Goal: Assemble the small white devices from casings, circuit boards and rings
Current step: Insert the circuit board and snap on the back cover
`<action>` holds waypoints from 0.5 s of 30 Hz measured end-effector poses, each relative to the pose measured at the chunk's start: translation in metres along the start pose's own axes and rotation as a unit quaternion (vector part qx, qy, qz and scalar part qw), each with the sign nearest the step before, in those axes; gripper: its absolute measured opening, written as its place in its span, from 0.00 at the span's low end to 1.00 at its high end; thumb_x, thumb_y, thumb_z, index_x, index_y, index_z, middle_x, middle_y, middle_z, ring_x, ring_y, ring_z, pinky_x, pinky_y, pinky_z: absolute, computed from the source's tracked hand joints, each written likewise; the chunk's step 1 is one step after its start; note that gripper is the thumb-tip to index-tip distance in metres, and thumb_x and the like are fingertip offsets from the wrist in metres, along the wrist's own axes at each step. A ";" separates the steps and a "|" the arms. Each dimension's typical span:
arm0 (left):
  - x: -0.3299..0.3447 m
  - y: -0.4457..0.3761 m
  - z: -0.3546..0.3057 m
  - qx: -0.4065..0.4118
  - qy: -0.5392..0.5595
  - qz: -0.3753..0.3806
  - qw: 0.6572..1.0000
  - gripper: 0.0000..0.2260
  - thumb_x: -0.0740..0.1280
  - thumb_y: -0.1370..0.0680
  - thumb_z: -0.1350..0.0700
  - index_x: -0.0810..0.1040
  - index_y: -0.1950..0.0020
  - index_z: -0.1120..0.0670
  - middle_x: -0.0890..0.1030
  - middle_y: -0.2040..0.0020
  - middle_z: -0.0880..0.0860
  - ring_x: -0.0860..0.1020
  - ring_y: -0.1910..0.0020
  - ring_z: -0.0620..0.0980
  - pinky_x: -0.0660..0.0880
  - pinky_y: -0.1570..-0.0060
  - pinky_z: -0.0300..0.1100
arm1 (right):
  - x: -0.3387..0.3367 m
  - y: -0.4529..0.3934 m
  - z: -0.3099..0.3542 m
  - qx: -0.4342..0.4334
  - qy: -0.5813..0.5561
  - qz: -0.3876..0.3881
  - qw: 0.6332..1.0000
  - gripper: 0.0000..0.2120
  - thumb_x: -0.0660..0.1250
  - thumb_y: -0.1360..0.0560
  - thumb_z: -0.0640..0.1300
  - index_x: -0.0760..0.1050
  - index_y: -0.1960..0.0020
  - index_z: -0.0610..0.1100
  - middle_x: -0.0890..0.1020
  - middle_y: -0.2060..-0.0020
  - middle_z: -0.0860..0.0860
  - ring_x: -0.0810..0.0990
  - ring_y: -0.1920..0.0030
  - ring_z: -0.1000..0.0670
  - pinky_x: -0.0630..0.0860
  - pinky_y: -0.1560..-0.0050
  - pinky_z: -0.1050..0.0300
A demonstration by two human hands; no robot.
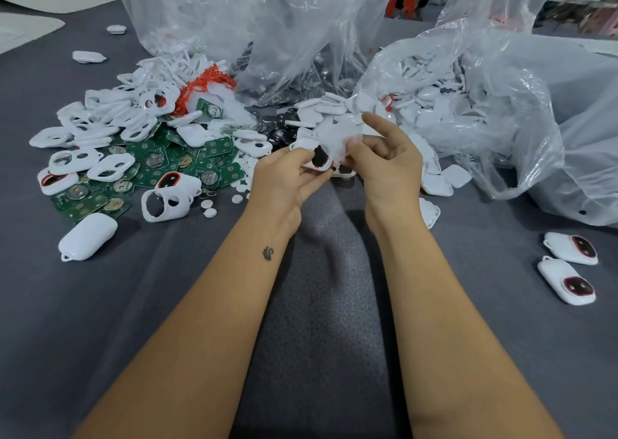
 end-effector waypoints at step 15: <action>-0.001 -0.003 0.002 0.007 -0.028 0.001 1.000 0.05 0.63 0.23 0.69 0.76 0.51 0.63 0.84 0.58 0.60 0.85 0.59 0.53 0.81 0.61 0.41 | 0.002 0.002 0.002 0.118 -0.208 0.049 0.970 0.11 0.63 0.24 0.29 0.74 0.61 0.42 0.78 0.71 0.50 0.73 0.71 0.54 0.70 0.71 0.64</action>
Point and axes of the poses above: each hand's wrist, its own y-axis away from the middle knuckle, its own x-axis out of the palm, z = x × y, the point moved 4 cm from there along -y, towards the middle knuckle
